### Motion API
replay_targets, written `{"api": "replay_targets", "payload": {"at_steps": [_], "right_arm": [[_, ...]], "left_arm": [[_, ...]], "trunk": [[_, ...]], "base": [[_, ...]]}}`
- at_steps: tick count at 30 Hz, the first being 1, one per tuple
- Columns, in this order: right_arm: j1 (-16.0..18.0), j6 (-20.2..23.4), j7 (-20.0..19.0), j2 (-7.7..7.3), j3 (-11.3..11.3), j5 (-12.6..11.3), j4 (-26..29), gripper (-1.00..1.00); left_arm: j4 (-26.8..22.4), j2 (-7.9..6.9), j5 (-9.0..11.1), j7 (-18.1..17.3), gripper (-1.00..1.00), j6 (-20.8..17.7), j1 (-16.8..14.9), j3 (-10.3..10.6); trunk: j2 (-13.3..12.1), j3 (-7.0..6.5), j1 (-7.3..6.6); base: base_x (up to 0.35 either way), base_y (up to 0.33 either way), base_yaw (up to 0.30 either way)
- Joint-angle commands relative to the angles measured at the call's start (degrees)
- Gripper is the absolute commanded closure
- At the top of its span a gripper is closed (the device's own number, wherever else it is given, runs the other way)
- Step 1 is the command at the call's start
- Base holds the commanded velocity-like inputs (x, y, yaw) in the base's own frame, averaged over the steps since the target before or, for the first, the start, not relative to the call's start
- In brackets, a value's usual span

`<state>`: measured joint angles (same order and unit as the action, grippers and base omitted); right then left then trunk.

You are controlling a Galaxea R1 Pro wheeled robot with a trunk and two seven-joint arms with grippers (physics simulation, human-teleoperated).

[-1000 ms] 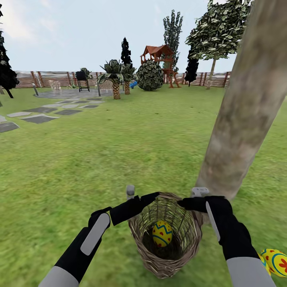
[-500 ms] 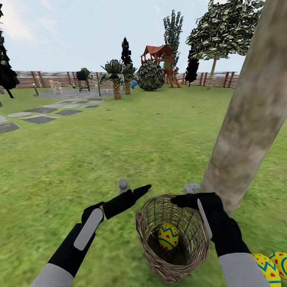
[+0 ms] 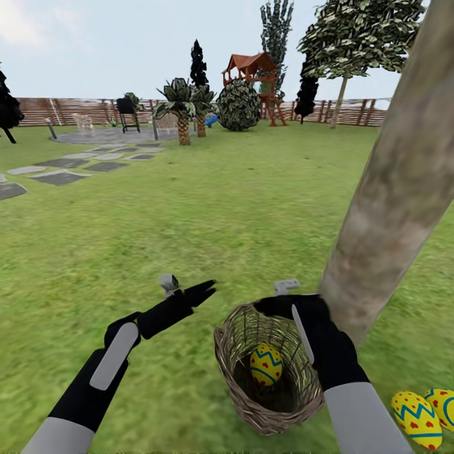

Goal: Take the three Easter eggs out of the wicker basket on the lawn in the garden, then place them on the lawn next to a single tree (choose any tree) so that all three eggs are next to the same tree and none are left in the basket.

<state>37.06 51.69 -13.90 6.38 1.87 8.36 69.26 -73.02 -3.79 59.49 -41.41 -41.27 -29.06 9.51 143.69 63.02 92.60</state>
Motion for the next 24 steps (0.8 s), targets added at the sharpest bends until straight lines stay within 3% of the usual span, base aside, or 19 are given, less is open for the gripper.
{"api": "replay_targets", "payload": {"at_steps": [1,5,6,9,14,20,24], "right_arm": [[0.4,-0.1,-0.1,0.35,-0.1,0.6,-0.3,-1.00],[1.6,-1.4,1.2,0.41,-1.0,0.5,-1.6,-1.00],[14.7,-5.0,13.8,0.37,-2.3,0.5,-38.7,-1.00],[14.8,-4.8,13.9,0.35,-5.2,0.7,-38.8,-1.00],[14.9,-4.0,14.1,0.30,-6.5,0.9,-38.9,-1.00],[14.8,-2.3,24.7,0.66,-6.9,0.1,-39.9,-1.00],[14.8,-2.0,26.1,0.45,-6.8,-2.7,-40.1,-1.00]], "left_arm": [[-0.3,-0.37,0.8,-0.3,-1.00,-0.7,0.0,-0.3],[-1.6,-1.67,2.1,-1.2,-1.00,-1.3,0.0,-1.6],[-6.9,-7.01,5.5,-1.2,-1.00,-1.3,0.0,-18.3],[-6.8,-7.02,5.6,-1.2,-1.00,-1.3,0.0,-18.3],[-6.7,-7.02,5.6,-1.2,-1.00,-1.3,0.0,-18.3],[-6.6,-6.97,5.5,-1.2,-1.00,-1.2,0.0,-18.3],[-6.5,-6.94,5.5,-1.1,-1.00,-1.2,0.0,-18.3]], "trunk": [[0.0,0.28,0.01],[0.1,1.17,0.11],[0.1,1.39,0.14],[0.1,2.05,0.22],[0.2,3.25,0.35],[0.3,5.07,0.50],[0.3,6.32,0.60]], "base": [[0.000,0.000,0.000],[0.000,0.000,0.000],[0.000,0.000,0.000],[0.000,0.000,0.000],[0.000,0.000,0.000],[0.000,0.000,0.004],[0.000,0.000,0.052]]}}
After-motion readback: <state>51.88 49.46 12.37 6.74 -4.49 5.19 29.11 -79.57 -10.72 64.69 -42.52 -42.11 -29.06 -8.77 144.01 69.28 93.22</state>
